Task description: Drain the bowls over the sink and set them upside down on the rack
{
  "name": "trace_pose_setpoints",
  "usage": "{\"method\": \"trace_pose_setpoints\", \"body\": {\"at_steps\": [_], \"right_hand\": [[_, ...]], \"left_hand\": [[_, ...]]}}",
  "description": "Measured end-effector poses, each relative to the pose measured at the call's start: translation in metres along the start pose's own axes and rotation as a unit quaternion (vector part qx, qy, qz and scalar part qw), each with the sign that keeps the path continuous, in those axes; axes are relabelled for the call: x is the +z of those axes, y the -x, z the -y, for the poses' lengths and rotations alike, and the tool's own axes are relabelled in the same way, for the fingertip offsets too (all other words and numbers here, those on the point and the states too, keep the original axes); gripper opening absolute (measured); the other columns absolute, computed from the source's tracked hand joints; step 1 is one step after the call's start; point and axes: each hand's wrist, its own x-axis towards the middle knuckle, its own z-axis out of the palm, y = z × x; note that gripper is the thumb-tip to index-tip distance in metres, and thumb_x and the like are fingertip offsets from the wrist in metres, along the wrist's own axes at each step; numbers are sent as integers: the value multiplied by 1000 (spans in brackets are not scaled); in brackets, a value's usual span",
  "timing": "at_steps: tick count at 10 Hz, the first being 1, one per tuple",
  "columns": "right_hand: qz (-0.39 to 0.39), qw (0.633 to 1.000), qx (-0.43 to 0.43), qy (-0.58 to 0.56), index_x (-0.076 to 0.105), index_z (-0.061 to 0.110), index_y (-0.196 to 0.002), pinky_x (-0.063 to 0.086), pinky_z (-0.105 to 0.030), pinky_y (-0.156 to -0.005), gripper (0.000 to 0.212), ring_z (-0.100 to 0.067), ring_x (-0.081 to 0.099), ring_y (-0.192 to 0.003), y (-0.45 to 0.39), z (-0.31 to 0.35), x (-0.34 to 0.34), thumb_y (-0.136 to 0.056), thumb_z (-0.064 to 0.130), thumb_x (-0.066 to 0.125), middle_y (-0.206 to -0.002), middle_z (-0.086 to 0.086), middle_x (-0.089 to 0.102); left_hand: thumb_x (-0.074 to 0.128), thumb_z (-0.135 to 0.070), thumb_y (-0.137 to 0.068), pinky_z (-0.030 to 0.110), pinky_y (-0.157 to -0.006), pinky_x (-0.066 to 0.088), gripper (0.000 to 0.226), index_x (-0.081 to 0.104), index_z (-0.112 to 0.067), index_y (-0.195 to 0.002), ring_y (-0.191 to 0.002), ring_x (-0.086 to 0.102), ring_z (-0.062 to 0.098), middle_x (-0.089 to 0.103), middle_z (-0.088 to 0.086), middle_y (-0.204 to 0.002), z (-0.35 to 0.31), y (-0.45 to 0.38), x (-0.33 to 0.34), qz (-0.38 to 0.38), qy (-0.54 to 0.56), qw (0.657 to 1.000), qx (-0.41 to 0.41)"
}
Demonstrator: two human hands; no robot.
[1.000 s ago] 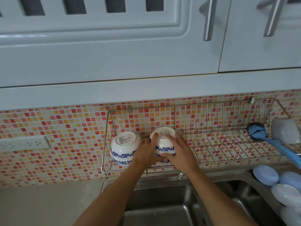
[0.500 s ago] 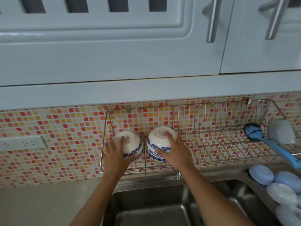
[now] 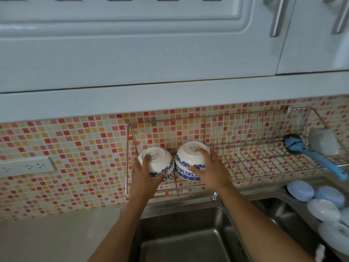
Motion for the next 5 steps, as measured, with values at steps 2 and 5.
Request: {"method": "trace_pose_setpoints", "body": {"at_steps": [2, 5], "right_hand": [[25, 995, 61, 76, -4, 26, -154, 41, -52, -107, 86, -33, 9, -149, 12, 7, 0, -89, 70, 33, -163, -9, -4], [117, 982, 46, 142, -3, 11, -155, -6, -45, -120, 99, -29, -8, -150, 79, 26, -21, -77, 70, -16, -163, -12, -2]], "left_hand": [[25, -59, -95, 45, -107, 39, 68, 4, -27, -150, -145, 18, 27, -1, 3, -160, -6, 28, -5, -68, -93, 989, 95], [-17, -65, -84, 33, -118, -13, 80, -6, -17, -148, -145, -11, 23, -8, 5, -157, 3, 83, -30, 67, -186, 973, 122]]}}
